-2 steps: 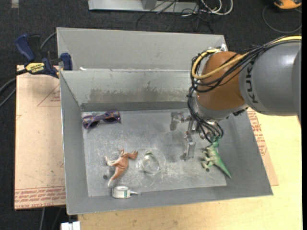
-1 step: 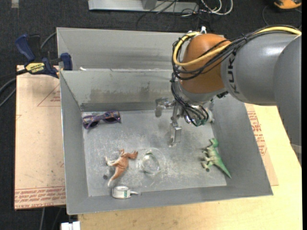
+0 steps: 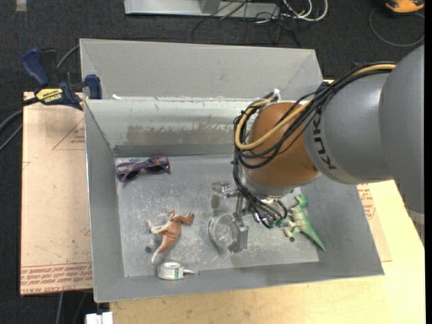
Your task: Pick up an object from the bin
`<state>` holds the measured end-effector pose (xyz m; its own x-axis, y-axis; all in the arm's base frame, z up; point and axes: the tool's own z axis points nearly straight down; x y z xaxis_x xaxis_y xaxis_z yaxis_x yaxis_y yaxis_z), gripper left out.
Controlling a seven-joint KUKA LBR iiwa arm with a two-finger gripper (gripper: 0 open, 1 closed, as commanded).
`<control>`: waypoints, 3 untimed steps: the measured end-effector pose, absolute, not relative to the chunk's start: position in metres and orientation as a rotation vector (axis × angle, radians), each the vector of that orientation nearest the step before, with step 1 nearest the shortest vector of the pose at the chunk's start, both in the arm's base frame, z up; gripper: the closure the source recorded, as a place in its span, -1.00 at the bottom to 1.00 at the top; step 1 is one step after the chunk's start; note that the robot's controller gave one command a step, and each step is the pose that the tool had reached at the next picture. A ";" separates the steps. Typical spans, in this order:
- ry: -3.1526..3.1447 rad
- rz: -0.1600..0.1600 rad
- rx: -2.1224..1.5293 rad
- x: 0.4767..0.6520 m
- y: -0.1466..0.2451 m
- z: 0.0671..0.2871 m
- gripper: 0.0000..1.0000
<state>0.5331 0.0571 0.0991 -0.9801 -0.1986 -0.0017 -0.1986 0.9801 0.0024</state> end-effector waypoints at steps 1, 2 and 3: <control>3.073 0.002 -0.585 0.559 0.074 0.071 1.00; 3.074 0.002 -0.585 0.559 0.074 0.070 1.00; 3.041 0.003 -0.730 0.518 0.136 0.119 1.00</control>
Offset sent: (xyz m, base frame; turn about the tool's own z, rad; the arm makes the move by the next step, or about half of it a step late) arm 0.0000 0.0000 0.0000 0.0000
